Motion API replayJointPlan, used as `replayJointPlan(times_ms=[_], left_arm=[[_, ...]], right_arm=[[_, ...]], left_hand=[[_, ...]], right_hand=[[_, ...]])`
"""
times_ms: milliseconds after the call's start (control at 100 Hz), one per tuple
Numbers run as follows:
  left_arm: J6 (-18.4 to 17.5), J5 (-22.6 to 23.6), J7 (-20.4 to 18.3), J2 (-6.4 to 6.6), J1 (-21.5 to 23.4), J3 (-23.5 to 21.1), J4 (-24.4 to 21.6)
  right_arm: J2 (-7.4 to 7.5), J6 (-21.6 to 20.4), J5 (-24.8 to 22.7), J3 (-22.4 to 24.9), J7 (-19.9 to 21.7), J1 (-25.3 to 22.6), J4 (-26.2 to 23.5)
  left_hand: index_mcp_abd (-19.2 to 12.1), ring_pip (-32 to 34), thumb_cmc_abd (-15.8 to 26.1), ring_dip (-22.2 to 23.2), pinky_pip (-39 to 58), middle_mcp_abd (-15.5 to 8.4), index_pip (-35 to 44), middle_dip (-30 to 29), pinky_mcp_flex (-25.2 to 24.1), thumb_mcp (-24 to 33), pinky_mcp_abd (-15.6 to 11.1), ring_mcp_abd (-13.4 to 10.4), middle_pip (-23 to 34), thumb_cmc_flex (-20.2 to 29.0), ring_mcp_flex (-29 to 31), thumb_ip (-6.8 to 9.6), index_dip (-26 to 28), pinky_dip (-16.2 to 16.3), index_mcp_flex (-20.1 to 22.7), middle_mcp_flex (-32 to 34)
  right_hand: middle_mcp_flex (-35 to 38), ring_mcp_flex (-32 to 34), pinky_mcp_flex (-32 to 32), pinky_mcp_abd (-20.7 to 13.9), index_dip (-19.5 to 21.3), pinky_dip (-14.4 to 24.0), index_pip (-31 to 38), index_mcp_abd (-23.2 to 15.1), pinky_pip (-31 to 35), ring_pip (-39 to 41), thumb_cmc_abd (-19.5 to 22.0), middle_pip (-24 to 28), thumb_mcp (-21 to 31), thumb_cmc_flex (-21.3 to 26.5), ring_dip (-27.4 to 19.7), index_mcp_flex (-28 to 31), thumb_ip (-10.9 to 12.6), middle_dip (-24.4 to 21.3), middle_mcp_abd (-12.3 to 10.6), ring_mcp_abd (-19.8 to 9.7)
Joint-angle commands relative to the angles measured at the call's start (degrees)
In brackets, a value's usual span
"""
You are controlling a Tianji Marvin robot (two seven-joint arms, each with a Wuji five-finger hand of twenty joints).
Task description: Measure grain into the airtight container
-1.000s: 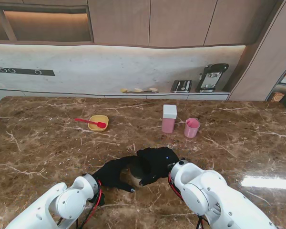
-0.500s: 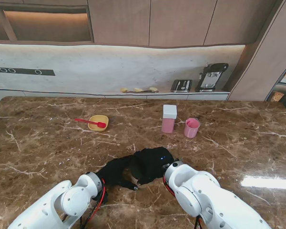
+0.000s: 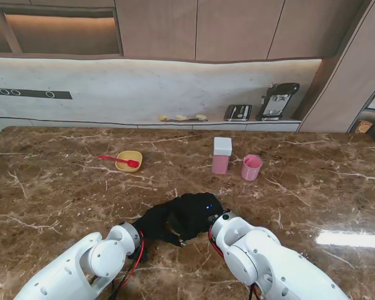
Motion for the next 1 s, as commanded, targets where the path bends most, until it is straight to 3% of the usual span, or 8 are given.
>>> replayJointPlan(times_ms=[0,80,210,550,650,750,860,990], left_arm=[[1.4,-0.3,-1.5,-0.27,0.9,0.9,2.4],[2.3,-0.7,-1.6,-0.33,0.8,1.1,2.6],[3.2,-1.6,-0.9,-0.69,1.3,0.9,2.8],[4.0,-1.5,-1.8,-0.44,1.4,0.8,2.6],[3.9,-1.2,-1.9,-0.37,1.3,0.9,2.6],[3.6,-1.1,-1.9,-0.34,1.1,0.9,2.7],[3.4,-1.0,-1.9,-0.32,0.9,1.0,2.9],[3.3,-0.9,-2.2,-0.24,0.8,1.0,2.9]], right_arm=[[-0.39,-0.2,0.6,-0.2,0.9,-0.4,0.5],[-0.35,-0.5,0.8,-0.2,1.2,-0.3,0.5],[0.04,-1.4,0.7,0.2,3.6,-0.5,-0.3],[1.27,-9.6,3.7,3.1,10.8,-1.3,-2.3],[1.52,-11.6,5.2,4.5,12.5,-1.6,-3.2],[1.27,-10.9,3.9,5.1,11.2,-2.3,-3.9],[1.01,-8.1,-0.1,4.9,9.7,-2.4,-4.4],[0.87,-4.2,-5.3,3.1,8.6,-1.4,-3.9]], left_hand=[[-6.2,-0.9,1.4,0.2,-0.8,-1.4,5.0,0.8,3.1,2.5,12.0,10.5,-1.6,0.5,-1.2,-0.88,1.9,1.8,-1.1,-1.6],[-12.4,-1.5,3.3,0.4,-3.5,-1.9,14.9,1.1,2.6,5.3,13.5,10.8,-1.3,2.2,-1.5,-0.23,6.3,4.5,2.4,-1.5],[-15.9,-1.6,7.1,1.1,-5.2,-2.4,24.3,1.4,2.3,11.2,13.3,10.1,-0.6,5.7,-1.5,-0.04,11.4,7.3,7.6,-1.1],[-15.8,-1.2,10.8,1.6,-5.5,-3.7,26.4,1.3,2.6,13.5,11.7,9.1,0.5,8.6,-1.3,-0.12,12.1,8.7,10.5,-0.5],[-15.7,-1.1,10.6,1.7,-5.4,-3.7,26.3,1.3,2.7,13.6,12.0,9.1,0.5,8.5,-1.2,-0.14,12.1,9.0,9.9,-0.5],[-15.5,-1.1,10.4,1.7,-5.4,-3.7,26.0,1.2,2.7,13.6,11.8,8.9,0.5,8.0,-1.3,-0.15,11.9,9.1,9.2,-0.6],[-15.4,-1.0,10.4,1.8,-5.3,-3.6,25.9,1.3,2.8,13.5,11.8,8.9,0.6,7.5,-1.2,-0.18,11.8,9.3,8.8,-0.6],[-15.2,-1.0,10.3,1.8,-5.4,-3.6,25.8,1.3,2.7,13.1,11.7,9.1,0.5,7.2,-1.2,-0.23,11.8,9.4,8.6,-0.6]], right_hand=[[2.5,4.1,1.4,-1.0,0.6,-1.2,4.8,-4.1,2.0,2.6,5.4,3.1,12.3,4.7,0.5,2.4,1.0,0.7,-3.8,-6.8],[2.6,4.0,1.1,-1.0,-0.1,-1.3,4.6,-4.2,1.7,1.7,5.7,2.3,12.5,4.7,0.1,2.5,1.0,0.0,-3.8,-6.6],[1.5,0.3,-4.8,0.3,-2.3,-2.5,2.8,-4.0,-3.6,-4.7,6.6,-0.6,12.7,5.1,-3.1,1.5,1.2,-2.7,-3.9,-5.7],[-8.9,-21.6,-31.6,2.0,-12.6,-1.3,-10.2,-2.0,-31.1,-28.3,2.9,-14.6,22.6,8.5,-17.1,-5.9,3.5,-12.5,-3.8,-4.5],[-14.8,-28.8,-36.9,-0.3,-13.8,-2.6,-13.3,-0.8,-36.6,-32.4,-0.1,-18.0,16.9,3.8,-20.1,-9.6,2.0,-14.6,-2.7,-4.2],[-15.6,-29.2,-37.1,-1.1,-13.8,-2.4,-13.8,-0.3,-37.9,-32.7,1.0,-19.1,10.1,-2.2,-20.7,-9.8,0.8,-15.6,-2.2,-4.1],[-13.7,-24.8,-32.9,-1.0,-13.0,-0.5,-11.8,0.2,-34.7,-29.9,0.5,-17.8,9.9,-7.8,-18.9,-7.6,-0.2,-15.1,-1.6,-4.4],[-10.4,-17.8,-23.9,-0.1,-9.3,7.1,-5.8,0.2,-23.2,-18.2,1.1,-12.2,11.5,-9.8,-9.4,-5.1,-1.1,-9.9,-1.4,-5.2]])
